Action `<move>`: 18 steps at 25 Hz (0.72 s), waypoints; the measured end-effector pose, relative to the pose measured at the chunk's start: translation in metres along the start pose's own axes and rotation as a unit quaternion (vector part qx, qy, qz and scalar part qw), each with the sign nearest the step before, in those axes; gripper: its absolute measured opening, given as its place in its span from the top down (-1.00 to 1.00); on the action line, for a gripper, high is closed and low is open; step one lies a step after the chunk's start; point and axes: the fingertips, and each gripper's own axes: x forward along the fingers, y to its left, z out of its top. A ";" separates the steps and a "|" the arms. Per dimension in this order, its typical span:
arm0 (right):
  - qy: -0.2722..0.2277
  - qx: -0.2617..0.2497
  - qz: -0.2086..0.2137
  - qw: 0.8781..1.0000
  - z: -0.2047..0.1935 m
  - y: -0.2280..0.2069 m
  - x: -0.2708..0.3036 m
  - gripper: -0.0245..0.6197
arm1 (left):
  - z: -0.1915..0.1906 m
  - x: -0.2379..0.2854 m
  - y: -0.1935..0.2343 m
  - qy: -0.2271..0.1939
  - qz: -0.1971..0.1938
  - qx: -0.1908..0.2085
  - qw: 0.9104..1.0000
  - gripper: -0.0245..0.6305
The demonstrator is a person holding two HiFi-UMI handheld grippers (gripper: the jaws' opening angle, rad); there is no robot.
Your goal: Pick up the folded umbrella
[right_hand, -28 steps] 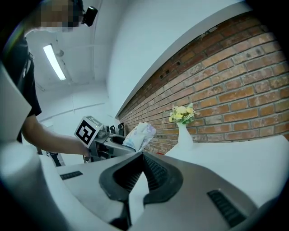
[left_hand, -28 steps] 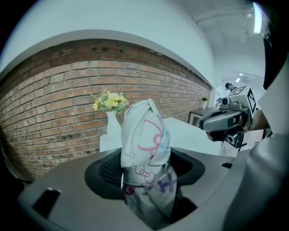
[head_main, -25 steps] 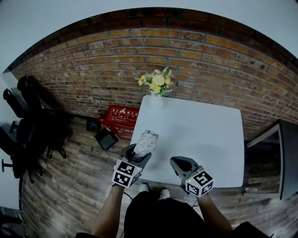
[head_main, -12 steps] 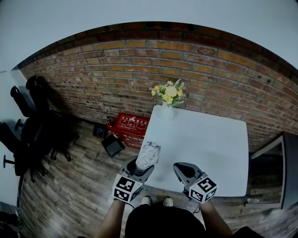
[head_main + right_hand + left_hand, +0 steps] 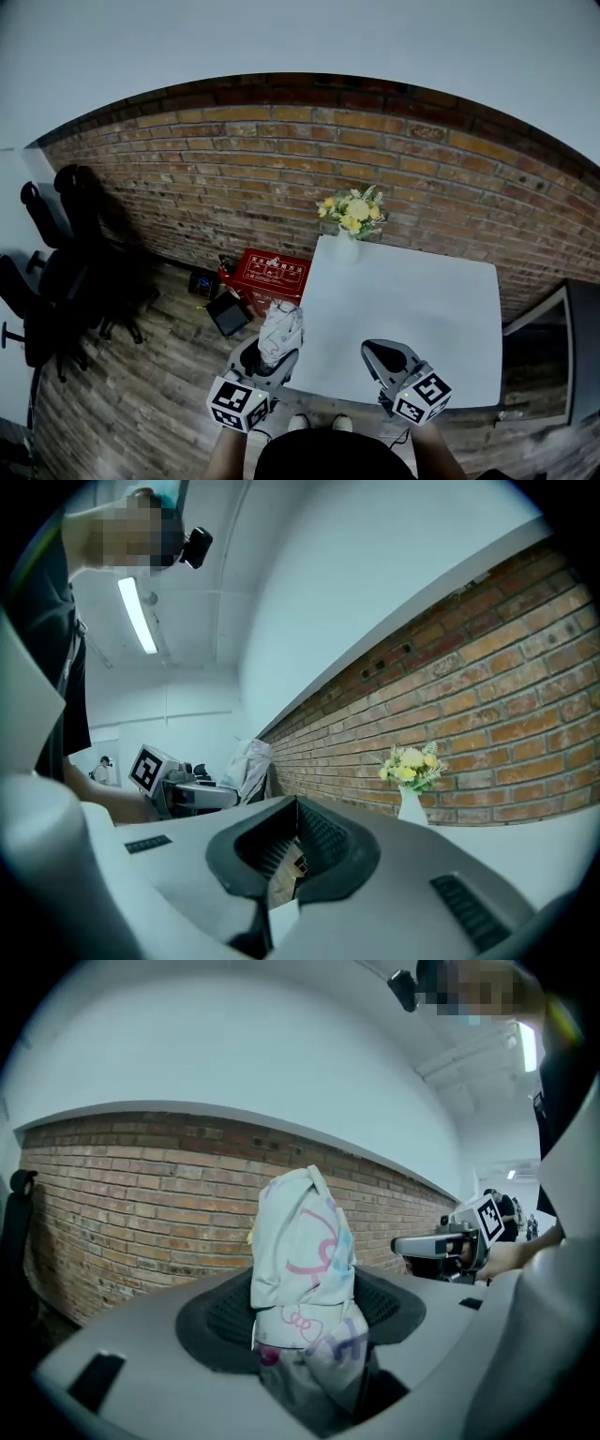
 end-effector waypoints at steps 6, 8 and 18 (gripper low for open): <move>-0.029 0.003 -0.007 1.000 0.024 0.006 0.003 0.86 | 0.034 -0.021 0.023 -0.054 -0.002 -0.026 0.998 0.04; -0.034 0.007 -0.014 0.999 0.028 0.006 0.002 0.86 | 0.042 -0.025 0.025 -0.072 -0.020 -0.050 0.996 0.04; -0.037 0.011 -0.042 0.998 0.027 0.011 0.003 0.86 | 0.049 -0.023 0.038 -0.140 -0.111 -0.236 0.955 0.04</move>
